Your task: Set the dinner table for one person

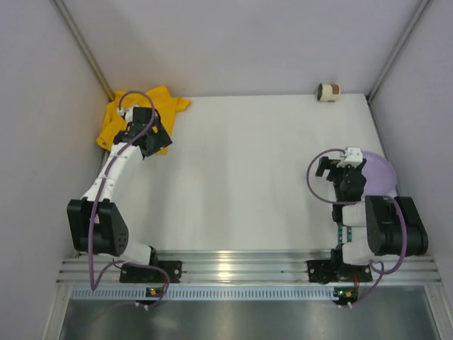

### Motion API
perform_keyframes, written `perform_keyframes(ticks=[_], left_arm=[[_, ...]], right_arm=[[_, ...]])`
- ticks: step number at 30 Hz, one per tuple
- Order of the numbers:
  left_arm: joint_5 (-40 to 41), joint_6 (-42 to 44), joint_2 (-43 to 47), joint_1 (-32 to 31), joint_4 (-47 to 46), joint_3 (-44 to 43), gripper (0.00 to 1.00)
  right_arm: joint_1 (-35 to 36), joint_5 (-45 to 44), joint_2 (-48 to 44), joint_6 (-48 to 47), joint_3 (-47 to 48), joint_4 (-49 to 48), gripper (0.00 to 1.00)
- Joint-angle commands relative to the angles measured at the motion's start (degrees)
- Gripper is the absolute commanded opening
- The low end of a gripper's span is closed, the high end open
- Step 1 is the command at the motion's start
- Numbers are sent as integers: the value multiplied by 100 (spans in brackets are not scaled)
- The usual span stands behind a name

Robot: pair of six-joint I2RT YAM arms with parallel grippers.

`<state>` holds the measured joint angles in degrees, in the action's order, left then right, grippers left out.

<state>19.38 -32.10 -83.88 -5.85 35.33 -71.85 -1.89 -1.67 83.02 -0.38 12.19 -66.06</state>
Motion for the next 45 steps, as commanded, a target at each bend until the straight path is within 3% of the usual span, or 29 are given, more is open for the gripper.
perform_keyframes(ticks=[1, 4, 13, 22, 37, 40, 41, 43, 45], left_arm=[[23, -69, -234, 215, 685, -539, 99], [-170, -104, -524, 425, 931, -821, 99], [-514, 379, -1323, 541, 756, -944, 98], [-39, 880, -2870, 541, 879, -1945, 99], [-470, 1267, -4778, 532, 1028, -3528, 97], [-566, 1250, -4945, 532, 1055, -3625, 79], [-567, 1250, -4972, 541, 1055, -3625, 60], [-575, 1267, -5016, 541, 1090, -3599, 46], [-663, 1285, -4990, 541, 1090, -3546, 23]], right_arm=[[-198, 396, -6, 284, 28, -584, 99], [31, 220, -6, 82, 222, -57, 100], [92, 71, -14, 82, 240, -21, 100], [101, 53, 3, 74, 240, -65, 100], [101, 44, 3, 82, 249, -39, 100], [250, -401, -23, 82, 276, -3, 100], [564, -1196, -40, 82, 250, -21, 100], [733, -1642, -382, -100, 380, 545, 100], [936, -1845, -1038, -225, 1027, 1591, 100]])
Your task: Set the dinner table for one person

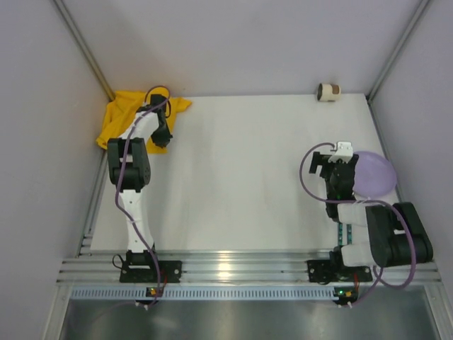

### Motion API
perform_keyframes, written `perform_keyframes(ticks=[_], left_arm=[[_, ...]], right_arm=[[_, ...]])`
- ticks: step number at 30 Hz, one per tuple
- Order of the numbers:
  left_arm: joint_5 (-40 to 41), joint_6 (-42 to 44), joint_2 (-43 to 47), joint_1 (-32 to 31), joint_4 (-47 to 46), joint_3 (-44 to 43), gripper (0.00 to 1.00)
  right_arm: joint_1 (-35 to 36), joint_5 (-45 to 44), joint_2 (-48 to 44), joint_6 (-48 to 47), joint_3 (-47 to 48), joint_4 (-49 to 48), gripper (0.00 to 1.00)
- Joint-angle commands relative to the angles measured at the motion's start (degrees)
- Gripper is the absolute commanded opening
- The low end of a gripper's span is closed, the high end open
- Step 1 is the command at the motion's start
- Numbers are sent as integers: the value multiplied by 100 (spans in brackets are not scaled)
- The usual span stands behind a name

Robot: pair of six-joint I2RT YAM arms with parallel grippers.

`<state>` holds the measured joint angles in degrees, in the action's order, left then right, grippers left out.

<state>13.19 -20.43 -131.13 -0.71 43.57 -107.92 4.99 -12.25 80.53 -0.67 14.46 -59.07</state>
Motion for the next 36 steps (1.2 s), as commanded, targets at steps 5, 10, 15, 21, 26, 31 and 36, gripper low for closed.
perform_keyframes(ticks=[5, 10, 15, 21, 26, 31, 36], left_arm=[[-492, 83, -97, -17, 100, 376, 0], [-792, 127, 447, -701, -68, 632, 0], [-739, -363, 913, -2236, 116, 684, 0], [-1205, -1540, 1037, -3801, 265, 352, 3], [-1916, -2088, 1010, -4350, 222, -615, 98], [-1426, -2097, 1388, -4157, 432, -1144, 98], [-889, -1826, 2056, -3420, 634, 181, 98]], right_arm=[[423, -510, -2031, 1532, 2279, 4050, 100], [1020, -638, -2472, 2017, 3545, 5796, 100], [1065, 109, -3435, 2070, 3566, 6847, 100], [1056, -40, -4694, 2097, 2957, 7049, 100], [1056, -330, -4608, 1887, 3177, 7506, 100], [1065, -454, -4029, 1816, 3739, 7840, 100], [1012, -365, -2791, 1561, 4931, 8174, 100]])
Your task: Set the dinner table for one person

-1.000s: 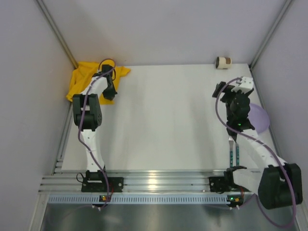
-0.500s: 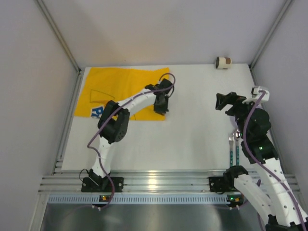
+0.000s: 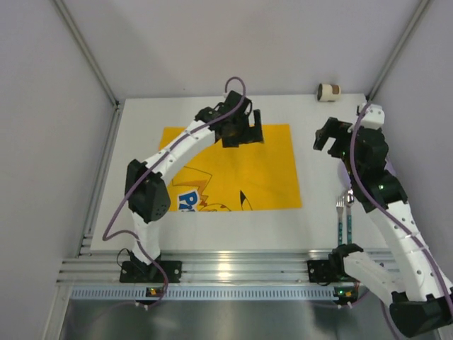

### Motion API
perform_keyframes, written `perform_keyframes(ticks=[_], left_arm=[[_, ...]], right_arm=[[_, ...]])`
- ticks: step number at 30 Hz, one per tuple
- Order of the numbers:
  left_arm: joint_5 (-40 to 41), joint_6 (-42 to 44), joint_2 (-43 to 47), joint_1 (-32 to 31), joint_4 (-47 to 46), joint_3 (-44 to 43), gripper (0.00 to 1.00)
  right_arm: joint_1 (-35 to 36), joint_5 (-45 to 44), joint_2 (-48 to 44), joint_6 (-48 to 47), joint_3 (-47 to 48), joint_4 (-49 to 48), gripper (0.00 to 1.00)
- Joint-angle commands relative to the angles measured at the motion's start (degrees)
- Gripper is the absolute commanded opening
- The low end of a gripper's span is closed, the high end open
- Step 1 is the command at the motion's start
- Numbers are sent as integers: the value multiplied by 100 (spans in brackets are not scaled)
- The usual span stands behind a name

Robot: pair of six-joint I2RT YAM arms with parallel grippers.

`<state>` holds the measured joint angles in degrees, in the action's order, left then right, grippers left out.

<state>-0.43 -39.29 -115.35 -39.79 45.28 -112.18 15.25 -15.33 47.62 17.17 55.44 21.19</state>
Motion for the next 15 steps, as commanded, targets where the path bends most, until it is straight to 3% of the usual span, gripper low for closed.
perform_keyframes(ticks=[1, 5, 11, 15], left_arm=[[525, 96, 548, 577, 552, 1036, 98], [886, 229, 1074, 692, 798, 2006, 98], [439, -140, 1980, 683, 166, 3596, 98], [403, -141, 2437, 692, 34, 4124, 98]], right_arm=[[-56, -92, 729, -258, 1063, 157, 100], [-268, -398, 2553, -161, 2758, 648, 100], [-539, -103, 5075, -179, 5175, 1044, 100], [-672, -320, 7082, -319, 7867, 2140, 100]])
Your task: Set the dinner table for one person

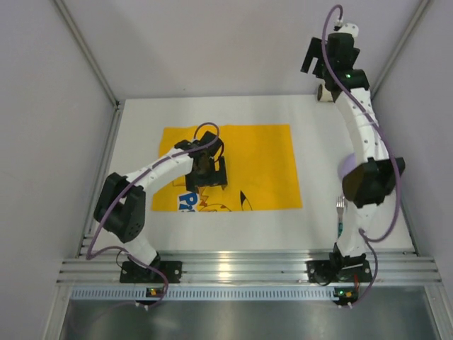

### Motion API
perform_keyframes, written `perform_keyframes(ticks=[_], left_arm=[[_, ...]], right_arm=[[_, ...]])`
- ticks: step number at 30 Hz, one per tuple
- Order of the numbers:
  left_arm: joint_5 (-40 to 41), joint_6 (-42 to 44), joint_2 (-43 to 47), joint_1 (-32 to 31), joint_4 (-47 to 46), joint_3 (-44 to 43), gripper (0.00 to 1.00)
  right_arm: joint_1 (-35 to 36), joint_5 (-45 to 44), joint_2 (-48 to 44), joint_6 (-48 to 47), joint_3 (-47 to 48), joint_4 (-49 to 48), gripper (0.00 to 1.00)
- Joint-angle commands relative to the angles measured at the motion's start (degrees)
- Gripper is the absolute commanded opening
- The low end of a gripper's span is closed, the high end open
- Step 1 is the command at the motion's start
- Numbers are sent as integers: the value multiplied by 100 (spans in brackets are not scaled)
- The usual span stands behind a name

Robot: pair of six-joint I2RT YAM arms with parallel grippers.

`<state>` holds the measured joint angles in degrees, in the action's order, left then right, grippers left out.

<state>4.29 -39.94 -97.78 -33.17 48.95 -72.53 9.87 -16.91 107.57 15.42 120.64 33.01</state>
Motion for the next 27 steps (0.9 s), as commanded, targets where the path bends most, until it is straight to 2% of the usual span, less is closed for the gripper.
perform_keyframes(ticks=[1, 2, 6, 8, 11, 12, 17, 27], left_arm=[[-52, -23, 759, 38, -386, 334, 98], [-17, -5, 899, 73, -421, 406, 98], [-244, 153, 1015, 109, -859, 757, 98], [-612, 215, 919, 117, -1062, 872, 98], [-834, 382, 559, 135, -1203, 662, 98], [-973, 591, 245, 205, -1169, 357, 98], [-1299, 795, -319, 355, -1212, -129, 98], [-2020, 936, -1191, 1075, -1239, -709, 98]], right_arm=[[-143, -320, 1404, -179, 1661, 987, 100], [-204, -540, 1825, -197, 1943, 953, 100], [-406, -551, 2513, -57, 2025, 121, 100], [-433, -594, 2899, -144, 2103, -180, 100], [-442, -953, 3461, -372, 2375, -594, 100], [-503, -1111, 3760, -451, 2446, -942, 100], [-565, -1508, 4105, -627, 2438, -1507, 100], [-723, -2422, 4729, -1269, 2614, -2896, 100]])
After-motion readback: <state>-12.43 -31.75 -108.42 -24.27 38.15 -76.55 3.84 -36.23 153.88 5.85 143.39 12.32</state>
